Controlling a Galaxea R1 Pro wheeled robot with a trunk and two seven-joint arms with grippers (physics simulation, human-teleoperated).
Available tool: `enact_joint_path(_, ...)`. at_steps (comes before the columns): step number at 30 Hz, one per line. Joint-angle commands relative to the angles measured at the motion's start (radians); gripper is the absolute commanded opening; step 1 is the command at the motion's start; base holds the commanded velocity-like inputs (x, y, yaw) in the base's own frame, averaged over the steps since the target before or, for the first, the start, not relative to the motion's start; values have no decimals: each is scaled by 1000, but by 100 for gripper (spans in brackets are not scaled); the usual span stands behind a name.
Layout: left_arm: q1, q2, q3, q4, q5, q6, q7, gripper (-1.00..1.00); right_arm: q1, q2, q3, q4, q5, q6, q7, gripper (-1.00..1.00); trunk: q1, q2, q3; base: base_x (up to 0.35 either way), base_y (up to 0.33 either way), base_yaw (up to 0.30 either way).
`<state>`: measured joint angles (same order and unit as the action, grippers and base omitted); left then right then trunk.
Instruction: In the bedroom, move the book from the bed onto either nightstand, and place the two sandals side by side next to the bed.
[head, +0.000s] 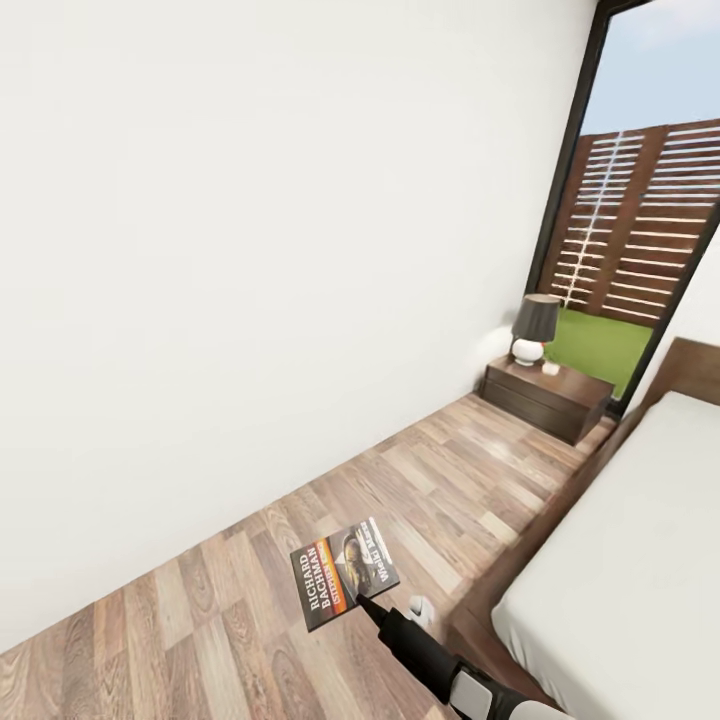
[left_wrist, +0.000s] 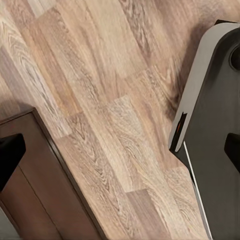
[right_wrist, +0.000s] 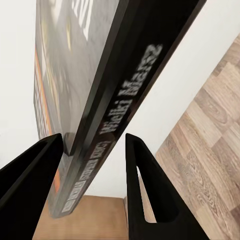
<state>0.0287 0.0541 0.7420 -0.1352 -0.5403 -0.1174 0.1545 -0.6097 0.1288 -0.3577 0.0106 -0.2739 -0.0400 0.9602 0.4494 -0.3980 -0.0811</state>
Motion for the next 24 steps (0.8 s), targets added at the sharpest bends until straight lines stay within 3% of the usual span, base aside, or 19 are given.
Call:
enact_joint_path(1,-1,-1,8,0,-10,-4,2,100,-1,0,0,1,-2,-4,2,-100,1,-2,-2,0,0,115)
enact_joint_path(9,-1,-2,8,0,-10,-4,2,100,-1,1,0,3,-2,-4,2,-100,1,-2,0,0,0,36)
enact_joint_path(24,-1,-9,8,0,-10,-4,2,100,-1,2,0,3,-2,-5,2,-100,1,-2,20,0,0,-76)
